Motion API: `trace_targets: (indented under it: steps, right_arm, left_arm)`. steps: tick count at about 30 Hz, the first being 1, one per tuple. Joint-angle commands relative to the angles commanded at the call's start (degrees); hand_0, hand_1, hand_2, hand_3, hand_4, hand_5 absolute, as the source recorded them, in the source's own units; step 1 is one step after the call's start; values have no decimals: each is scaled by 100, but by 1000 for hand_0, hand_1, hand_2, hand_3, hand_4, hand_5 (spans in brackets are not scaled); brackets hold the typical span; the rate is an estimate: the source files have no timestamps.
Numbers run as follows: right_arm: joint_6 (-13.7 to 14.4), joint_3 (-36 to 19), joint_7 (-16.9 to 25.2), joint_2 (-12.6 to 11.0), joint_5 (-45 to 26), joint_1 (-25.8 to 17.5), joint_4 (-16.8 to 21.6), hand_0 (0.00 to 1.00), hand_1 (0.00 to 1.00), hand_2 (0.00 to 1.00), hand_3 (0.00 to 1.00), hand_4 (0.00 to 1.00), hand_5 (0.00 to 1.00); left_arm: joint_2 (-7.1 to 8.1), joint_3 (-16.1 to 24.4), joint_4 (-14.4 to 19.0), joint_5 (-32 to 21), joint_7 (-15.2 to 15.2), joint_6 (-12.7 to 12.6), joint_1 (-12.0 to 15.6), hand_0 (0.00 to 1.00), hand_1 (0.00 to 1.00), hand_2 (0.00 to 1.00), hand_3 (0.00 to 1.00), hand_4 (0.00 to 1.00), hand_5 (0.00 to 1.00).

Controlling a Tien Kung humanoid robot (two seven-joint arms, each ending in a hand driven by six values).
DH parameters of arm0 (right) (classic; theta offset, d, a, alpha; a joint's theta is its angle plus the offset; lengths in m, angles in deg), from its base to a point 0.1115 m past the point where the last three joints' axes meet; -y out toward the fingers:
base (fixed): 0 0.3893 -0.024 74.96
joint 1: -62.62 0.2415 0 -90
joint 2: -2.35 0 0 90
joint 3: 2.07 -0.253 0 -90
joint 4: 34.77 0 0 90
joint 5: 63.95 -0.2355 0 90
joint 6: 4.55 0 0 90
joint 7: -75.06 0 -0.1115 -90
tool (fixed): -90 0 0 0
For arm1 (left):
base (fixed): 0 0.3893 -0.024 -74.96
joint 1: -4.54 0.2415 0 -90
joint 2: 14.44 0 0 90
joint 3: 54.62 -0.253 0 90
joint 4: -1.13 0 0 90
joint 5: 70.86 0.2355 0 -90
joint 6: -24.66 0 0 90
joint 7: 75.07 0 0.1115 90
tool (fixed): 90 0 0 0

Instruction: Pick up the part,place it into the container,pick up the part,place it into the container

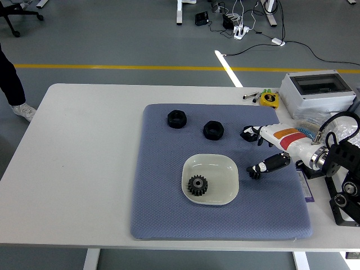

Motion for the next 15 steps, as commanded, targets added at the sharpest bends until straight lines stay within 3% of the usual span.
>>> trace_targets:
  steps: [3, 4, 15]
  right_arm:
    - [96, 3, 30, 89, -63, -55, -122, 349, 484, 603, 685, 972, 306]
    - [124, 15, 41, 115, -83, -65, -164, 335, 470, 572, 611, 925, 284]
    - [260, 111, 149, 267, -268, -181, -549, 332, 465, 555, 578, 875, 244]
  left_arm:
    - [-13, 0, 5, 16, 5, 8, -2, 709, 632, 666, 580, 676, 633]
    - [-17, 1, 6, 21, 6, 11, -4, 709, 638, 666, 580, 676, 632]
    - [-27, -8, 9, 1, -1, 11, 6, 708, 642, 665, 580, 676, 633]
